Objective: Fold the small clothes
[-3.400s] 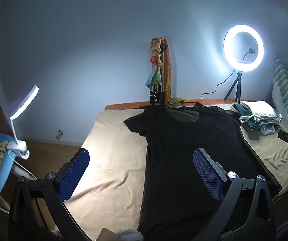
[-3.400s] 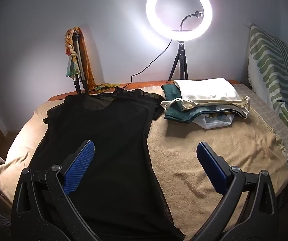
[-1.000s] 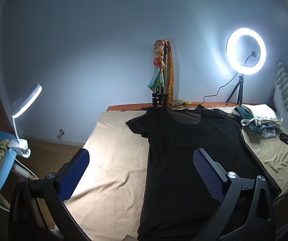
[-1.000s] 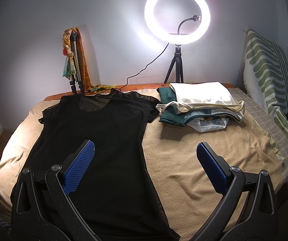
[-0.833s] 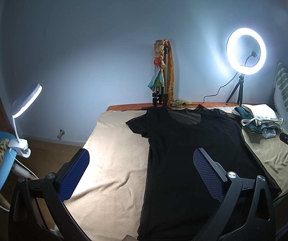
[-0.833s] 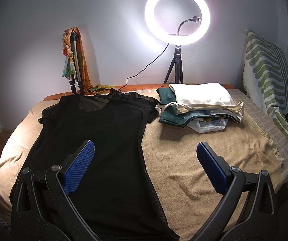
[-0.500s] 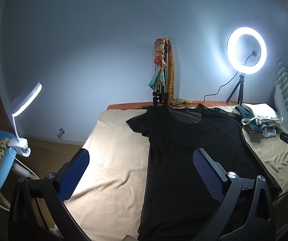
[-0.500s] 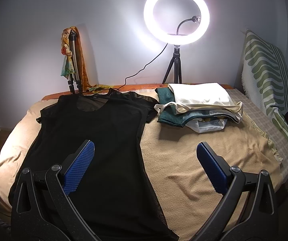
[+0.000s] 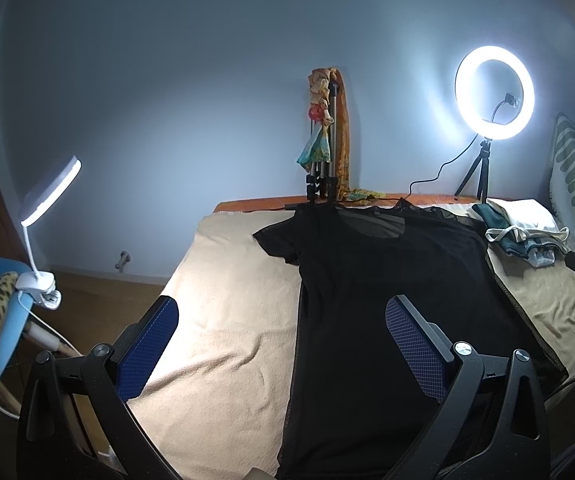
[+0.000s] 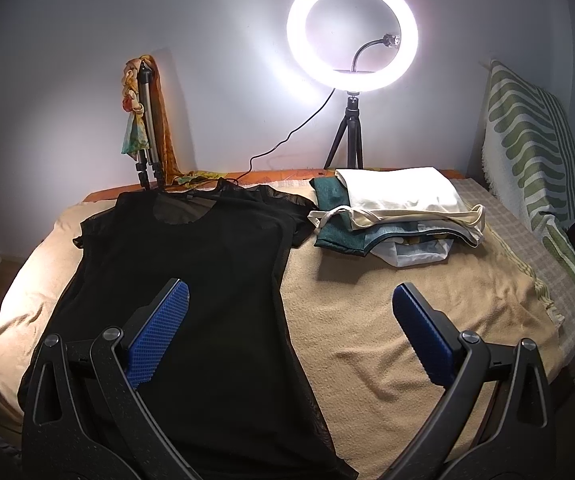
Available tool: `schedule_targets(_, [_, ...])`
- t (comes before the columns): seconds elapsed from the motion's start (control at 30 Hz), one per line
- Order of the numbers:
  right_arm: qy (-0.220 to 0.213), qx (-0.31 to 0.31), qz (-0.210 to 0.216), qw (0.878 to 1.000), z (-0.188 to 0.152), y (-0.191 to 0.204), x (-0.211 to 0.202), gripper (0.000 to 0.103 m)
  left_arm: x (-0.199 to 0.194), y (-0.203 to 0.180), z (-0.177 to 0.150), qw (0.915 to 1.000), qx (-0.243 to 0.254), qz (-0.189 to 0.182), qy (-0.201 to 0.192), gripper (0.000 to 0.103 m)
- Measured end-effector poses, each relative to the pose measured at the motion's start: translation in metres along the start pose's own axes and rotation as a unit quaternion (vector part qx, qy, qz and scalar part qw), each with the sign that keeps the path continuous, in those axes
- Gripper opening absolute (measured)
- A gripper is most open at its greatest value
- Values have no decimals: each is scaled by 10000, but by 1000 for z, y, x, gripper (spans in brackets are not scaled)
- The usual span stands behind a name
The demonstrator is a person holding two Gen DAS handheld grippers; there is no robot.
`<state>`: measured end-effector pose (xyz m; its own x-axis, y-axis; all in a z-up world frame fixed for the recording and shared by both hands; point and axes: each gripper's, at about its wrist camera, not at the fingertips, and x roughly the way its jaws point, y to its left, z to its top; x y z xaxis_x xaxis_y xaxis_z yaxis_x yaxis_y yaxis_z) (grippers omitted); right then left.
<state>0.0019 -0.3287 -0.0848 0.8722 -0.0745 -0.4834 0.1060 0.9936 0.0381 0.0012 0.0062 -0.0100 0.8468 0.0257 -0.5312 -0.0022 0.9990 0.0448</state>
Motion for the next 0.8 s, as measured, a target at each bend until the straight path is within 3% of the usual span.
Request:
schedule_targets(0.5, [-7, -154, -19, 9999, 9, 17, 5, 103, 10, 8, -11, 9998, -16, 101, 178, 103])
schedule_targets(0.8, [-8, -253, 526, 9983, 30, 44, 12, 103, 9, 24, -27, 9994, -255, -94, 234, 103])
